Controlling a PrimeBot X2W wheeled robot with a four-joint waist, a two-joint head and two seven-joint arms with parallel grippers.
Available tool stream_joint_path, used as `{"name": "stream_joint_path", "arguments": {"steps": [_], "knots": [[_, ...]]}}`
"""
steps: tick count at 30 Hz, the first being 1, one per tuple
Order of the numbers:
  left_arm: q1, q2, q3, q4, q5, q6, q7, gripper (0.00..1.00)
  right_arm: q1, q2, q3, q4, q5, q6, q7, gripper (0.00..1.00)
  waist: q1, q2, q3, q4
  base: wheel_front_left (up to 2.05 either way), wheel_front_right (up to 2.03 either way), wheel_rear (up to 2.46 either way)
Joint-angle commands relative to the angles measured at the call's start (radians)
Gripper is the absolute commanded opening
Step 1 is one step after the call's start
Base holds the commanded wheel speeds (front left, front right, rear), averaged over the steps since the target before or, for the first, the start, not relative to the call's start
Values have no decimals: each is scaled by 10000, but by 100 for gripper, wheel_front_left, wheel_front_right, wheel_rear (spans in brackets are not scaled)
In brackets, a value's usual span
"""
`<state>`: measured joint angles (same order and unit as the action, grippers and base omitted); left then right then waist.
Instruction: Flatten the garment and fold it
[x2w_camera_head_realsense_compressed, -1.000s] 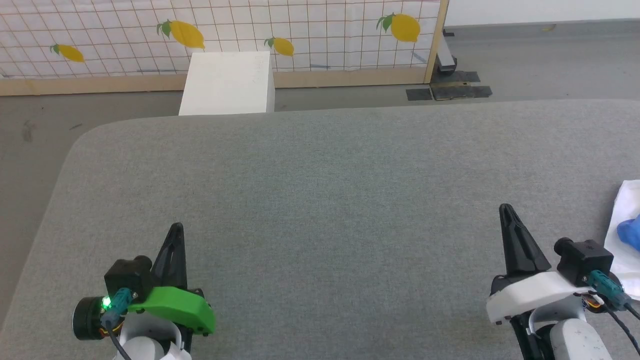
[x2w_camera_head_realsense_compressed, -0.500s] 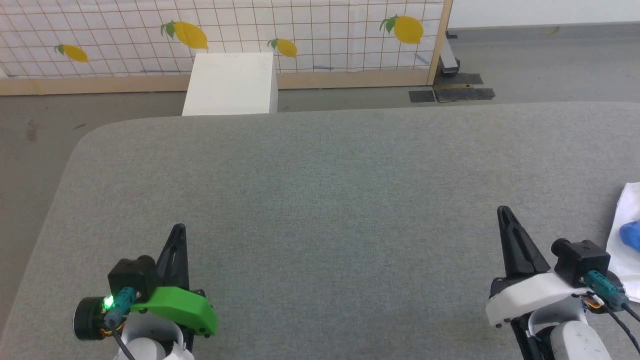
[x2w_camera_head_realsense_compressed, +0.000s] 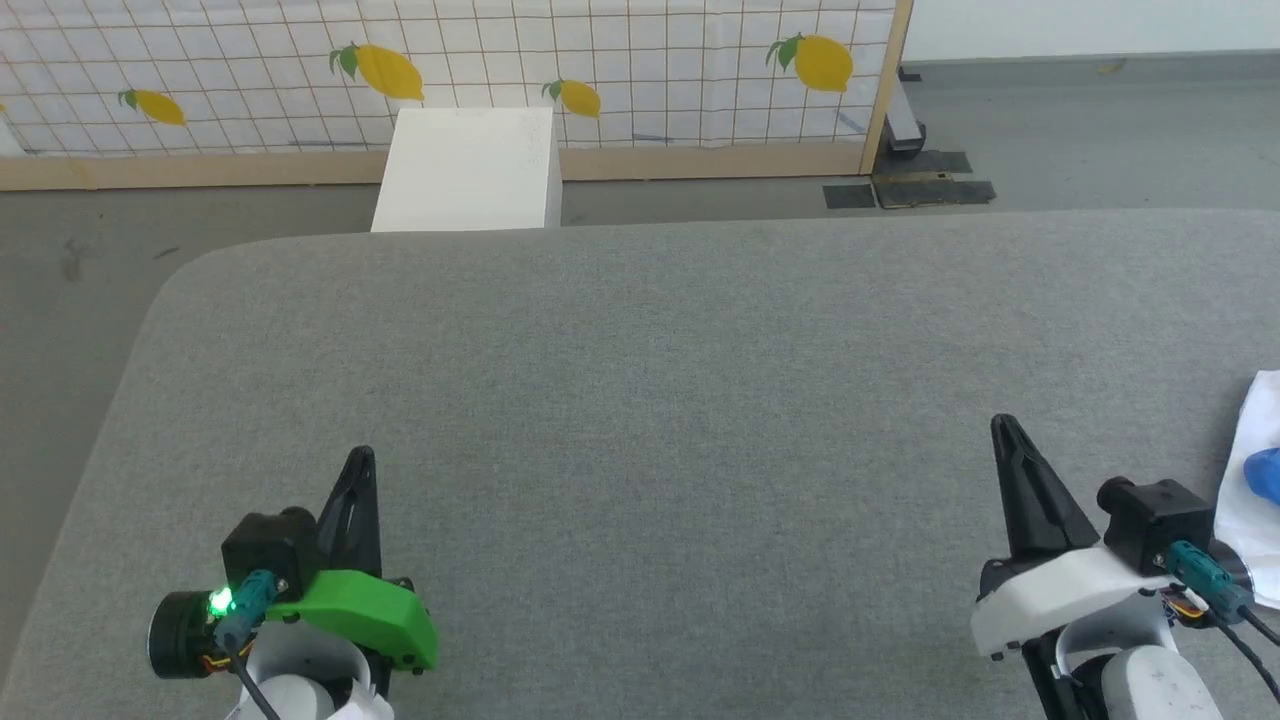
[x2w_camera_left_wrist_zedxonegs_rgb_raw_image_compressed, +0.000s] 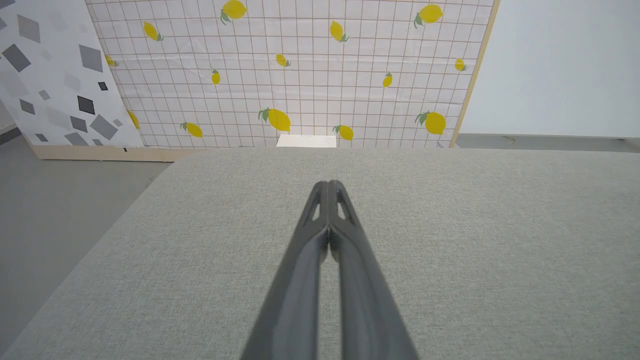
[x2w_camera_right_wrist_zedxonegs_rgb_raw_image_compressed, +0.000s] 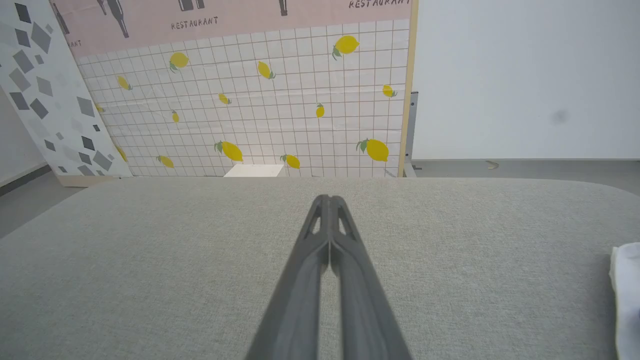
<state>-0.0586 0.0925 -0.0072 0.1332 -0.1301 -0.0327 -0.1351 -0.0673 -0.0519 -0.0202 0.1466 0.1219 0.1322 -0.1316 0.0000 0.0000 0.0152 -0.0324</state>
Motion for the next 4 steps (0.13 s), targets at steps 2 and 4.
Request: {"name": "stream_joint_path", "arguments": {"steps": [2,4], "knots": [[168,-67,30,-102,220,67,67,0,159,8,31,-124,-155,-8,81,0,0,0,-6,12,0,0,0],[181,-78,31,-140,254,75,107,0,175,8,36,-166,-188,-8,120,0,0,0,-10,22,0,0,0]]}}
